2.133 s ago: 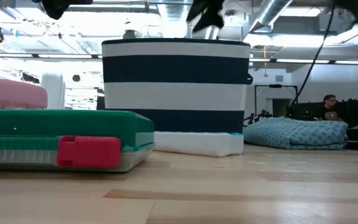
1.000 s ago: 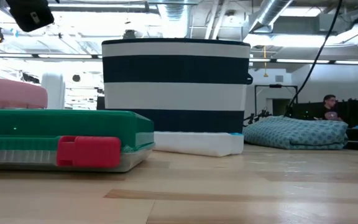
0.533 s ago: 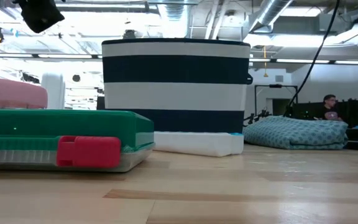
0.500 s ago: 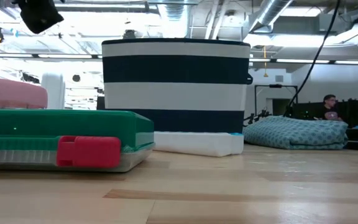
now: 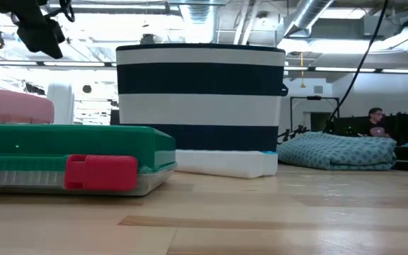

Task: Pick & place medical supplies in basket/bin
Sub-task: Put the pink bottle into the bin

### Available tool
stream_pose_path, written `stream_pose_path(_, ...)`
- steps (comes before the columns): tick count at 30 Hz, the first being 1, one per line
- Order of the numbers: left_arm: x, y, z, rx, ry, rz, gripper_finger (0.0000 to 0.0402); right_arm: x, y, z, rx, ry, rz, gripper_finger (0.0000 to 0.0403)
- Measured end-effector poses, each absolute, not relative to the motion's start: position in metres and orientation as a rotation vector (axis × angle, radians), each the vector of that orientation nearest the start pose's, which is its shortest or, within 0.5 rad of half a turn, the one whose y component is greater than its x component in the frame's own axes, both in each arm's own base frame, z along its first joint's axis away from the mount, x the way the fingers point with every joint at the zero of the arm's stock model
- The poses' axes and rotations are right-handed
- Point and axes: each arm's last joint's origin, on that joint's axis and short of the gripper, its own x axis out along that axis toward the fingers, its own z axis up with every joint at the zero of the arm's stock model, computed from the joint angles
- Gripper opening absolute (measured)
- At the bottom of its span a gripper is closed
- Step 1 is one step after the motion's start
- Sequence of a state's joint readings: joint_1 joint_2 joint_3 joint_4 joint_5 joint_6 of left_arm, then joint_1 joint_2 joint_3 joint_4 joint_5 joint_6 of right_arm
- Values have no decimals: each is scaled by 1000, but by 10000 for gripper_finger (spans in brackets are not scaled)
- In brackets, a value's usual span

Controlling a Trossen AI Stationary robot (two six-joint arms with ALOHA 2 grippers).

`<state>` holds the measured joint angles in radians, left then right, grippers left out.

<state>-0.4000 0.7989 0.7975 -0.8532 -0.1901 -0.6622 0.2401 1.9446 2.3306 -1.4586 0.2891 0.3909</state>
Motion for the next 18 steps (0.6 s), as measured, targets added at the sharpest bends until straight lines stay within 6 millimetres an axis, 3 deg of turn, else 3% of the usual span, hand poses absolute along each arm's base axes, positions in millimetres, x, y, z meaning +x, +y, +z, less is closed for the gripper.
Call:
stream_pose_path(12,155,-61,262,-372,968,109,313,358,80,413,67,1003,-244,245)
stream_pose_path(18,147,-58,277,-340,967,61,313,358,79,413,54,996,-262,245)
